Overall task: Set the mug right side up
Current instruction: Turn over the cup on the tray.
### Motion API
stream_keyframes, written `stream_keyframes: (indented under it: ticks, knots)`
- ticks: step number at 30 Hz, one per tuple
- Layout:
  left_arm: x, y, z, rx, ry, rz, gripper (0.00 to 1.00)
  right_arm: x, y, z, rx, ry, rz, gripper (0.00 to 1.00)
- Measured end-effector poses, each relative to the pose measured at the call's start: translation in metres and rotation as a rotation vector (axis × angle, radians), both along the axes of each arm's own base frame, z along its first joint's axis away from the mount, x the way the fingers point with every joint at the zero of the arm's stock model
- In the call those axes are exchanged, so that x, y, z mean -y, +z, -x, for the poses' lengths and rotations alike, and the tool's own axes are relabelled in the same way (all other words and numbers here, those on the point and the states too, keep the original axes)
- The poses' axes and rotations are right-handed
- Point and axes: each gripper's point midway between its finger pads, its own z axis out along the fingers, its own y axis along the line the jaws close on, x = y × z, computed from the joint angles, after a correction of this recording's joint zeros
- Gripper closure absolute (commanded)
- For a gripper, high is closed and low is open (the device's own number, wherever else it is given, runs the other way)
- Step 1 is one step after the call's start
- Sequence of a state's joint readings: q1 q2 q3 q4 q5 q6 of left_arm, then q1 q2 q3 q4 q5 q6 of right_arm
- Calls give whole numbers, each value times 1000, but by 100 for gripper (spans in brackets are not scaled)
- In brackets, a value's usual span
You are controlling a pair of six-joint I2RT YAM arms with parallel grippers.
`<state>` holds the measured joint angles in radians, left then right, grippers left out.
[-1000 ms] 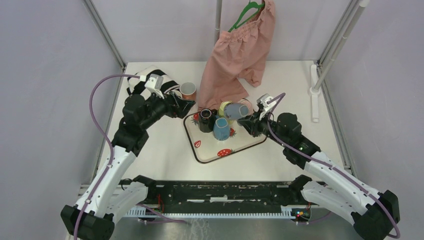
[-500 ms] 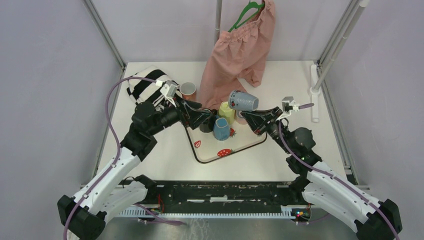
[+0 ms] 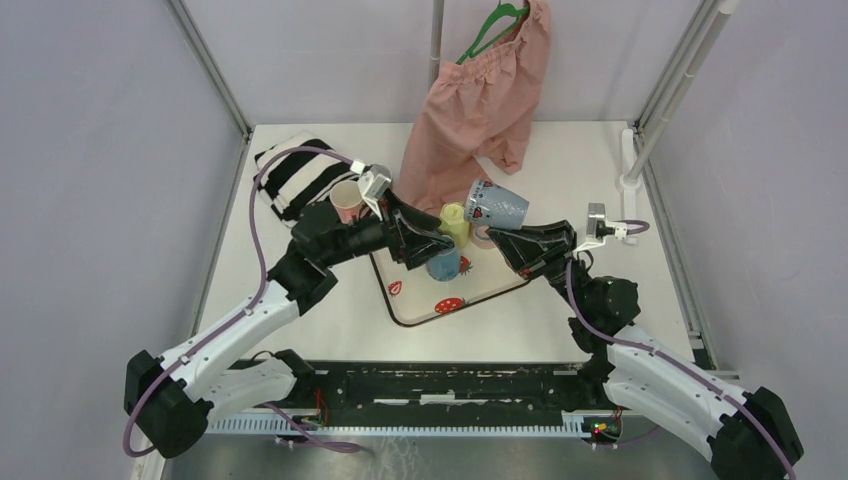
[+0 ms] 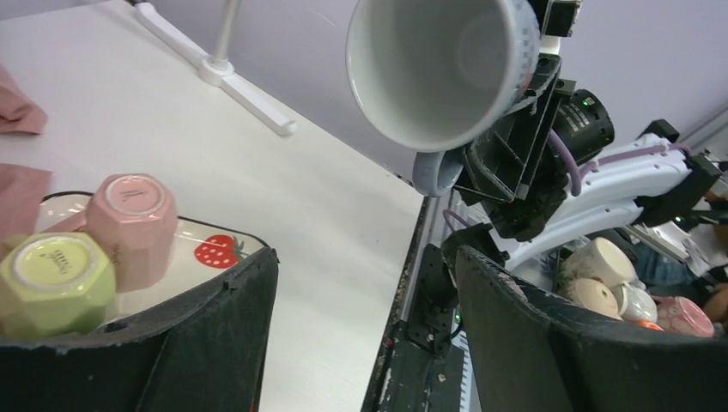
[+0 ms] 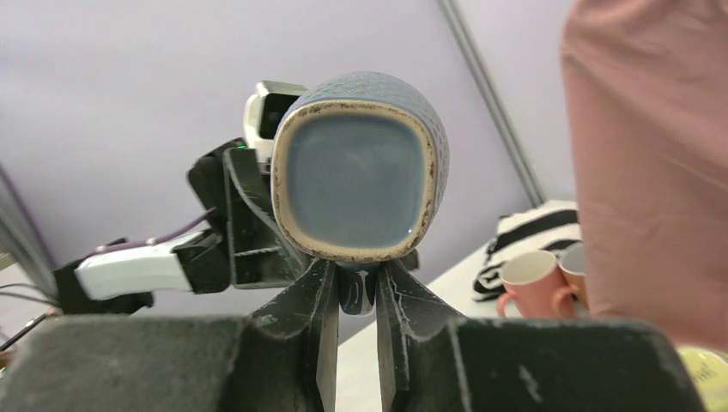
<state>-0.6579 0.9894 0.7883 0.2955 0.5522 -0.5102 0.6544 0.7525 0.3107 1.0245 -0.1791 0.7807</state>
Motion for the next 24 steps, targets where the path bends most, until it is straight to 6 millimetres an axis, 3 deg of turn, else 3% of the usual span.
stream_keyframes:
  ticks: [7, 15, 24]
  knots:
    - [27, 10, 17, 18, -106, 14, 23, -11, 10, 17, 69, 117, -29, 100]
    - [40, 30, 38, 69, -189, 53, 30, -15, 17, 31, 116, 193, -40, 100]
    - [53, 25, 50, 65, -256, 47, 37, -15, 24, 40, 148, 225, -52, 100]
